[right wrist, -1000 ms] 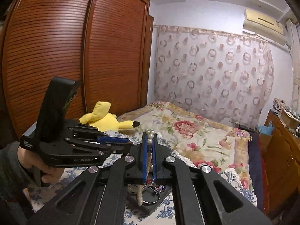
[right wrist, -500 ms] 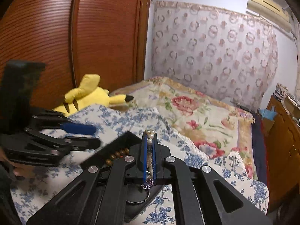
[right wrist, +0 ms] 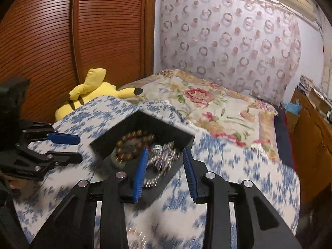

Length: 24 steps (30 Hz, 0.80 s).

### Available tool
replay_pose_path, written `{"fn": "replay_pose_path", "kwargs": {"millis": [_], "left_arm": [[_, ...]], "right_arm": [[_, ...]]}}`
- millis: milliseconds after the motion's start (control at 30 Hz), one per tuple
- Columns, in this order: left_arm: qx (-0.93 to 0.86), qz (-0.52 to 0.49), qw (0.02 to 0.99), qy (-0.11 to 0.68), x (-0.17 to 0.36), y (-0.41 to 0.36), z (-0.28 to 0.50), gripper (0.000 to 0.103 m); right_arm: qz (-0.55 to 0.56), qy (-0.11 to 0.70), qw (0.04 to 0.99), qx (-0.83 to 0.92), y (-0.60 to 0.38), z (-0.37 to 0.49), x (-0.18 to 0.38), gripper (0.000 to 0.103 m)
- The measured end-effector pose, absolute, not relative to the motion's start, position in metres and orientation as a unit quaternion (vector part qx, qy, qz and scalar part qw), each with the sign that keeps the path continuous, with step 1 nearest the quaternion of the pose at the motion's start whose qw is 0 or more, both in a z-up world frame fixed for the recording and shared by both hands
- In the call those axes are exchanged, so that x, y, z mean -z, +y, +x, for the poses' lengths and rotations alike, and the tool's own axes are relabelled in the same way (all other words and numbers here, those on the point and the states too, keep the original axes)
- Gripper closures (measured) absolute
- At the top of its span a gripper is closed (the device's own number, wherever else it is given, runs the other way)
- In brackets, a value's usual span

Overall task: Organize jewelry
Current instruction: 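Withdraw both tools and move the right tool over the pearl necklace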

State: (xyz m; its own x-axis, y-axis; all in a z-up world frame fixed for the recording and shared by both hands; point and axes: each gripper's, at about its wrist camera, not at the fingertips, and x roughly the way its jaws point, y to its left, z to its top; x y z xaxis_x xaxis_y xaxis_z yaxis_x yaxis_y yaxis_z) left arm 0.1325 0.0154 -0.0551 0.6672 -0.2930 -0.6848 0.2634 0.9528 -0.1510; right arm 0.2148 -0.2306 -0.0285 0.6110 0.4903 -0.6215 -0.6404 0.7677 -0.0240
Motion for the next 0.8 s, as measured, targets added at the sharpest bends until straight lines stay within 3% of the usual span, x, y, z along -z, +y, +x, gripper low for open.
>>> {"fn": "replay_pose_path", "kwargs": {"millis": [200,800], "left_arm": [[0.164,-0.015,0.902,0.400,0.073,0.005,0.106,0.062],[0.172,0.024,0.887,0.428,0.097,-0.032,0.090,0.064]], "right_arm": [[-0.120,0.332,0.884,-0.307,-0.251,0.177,0.053,0.079],[-0.108,0.388,0.865,-0.299,-0.268,0.132,0.094,0.082]]}}
